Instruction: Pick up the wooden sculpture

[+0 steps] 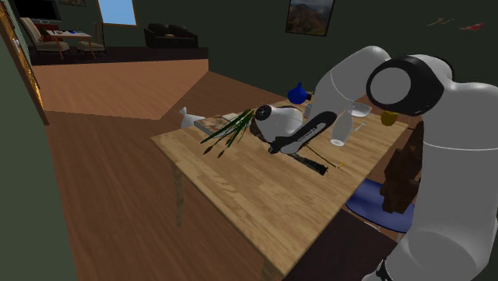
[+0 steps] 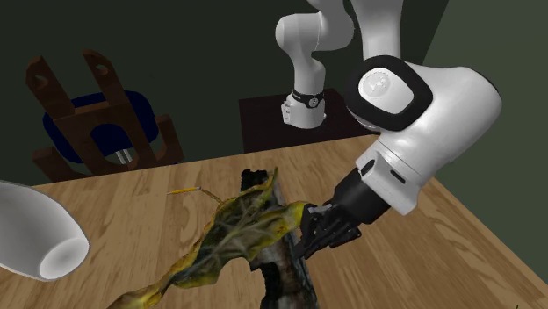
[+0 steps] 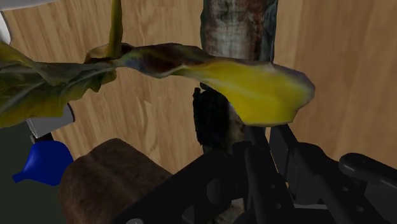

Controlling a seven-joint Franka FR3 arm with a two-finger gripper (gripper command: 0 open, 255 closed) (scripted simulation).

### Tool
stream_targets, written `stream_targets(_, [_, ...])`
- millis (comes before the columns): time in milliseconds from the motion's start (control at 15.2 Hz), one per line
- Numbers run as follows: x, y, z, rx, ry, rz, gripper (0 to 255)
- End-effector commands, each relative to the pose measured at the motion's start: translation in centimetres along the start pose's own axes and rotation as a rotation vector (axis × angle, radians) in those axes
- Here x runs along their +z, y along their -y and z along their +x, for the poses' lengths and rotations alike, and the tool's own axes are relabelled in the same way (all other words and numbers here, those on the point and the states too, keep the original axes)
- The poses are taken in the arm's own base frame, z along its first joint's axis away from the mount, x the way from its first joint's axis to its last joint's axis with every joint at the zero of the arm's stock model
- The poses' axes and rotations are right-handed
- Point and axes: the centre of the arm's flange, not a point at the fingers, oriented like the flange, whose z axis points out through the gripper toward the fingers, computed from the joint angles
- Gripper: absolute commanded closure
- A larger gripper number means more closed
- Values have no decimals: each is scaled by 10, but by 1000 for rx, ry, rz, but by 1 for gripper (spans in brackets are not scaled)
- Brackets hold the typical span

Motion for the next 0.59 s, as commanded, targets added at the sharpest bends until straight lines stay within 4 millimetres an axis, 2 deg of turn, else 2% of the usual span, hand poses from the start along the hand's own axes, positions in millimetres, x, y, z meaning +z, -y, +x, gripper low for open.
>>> stream_targets(0, [-9,-8,1,0,0,0,255])
stream_targets(396, [-33,-28,4,0,0,0,255])
stream_targets(528, [-34,-29,4,0,0,0,255])
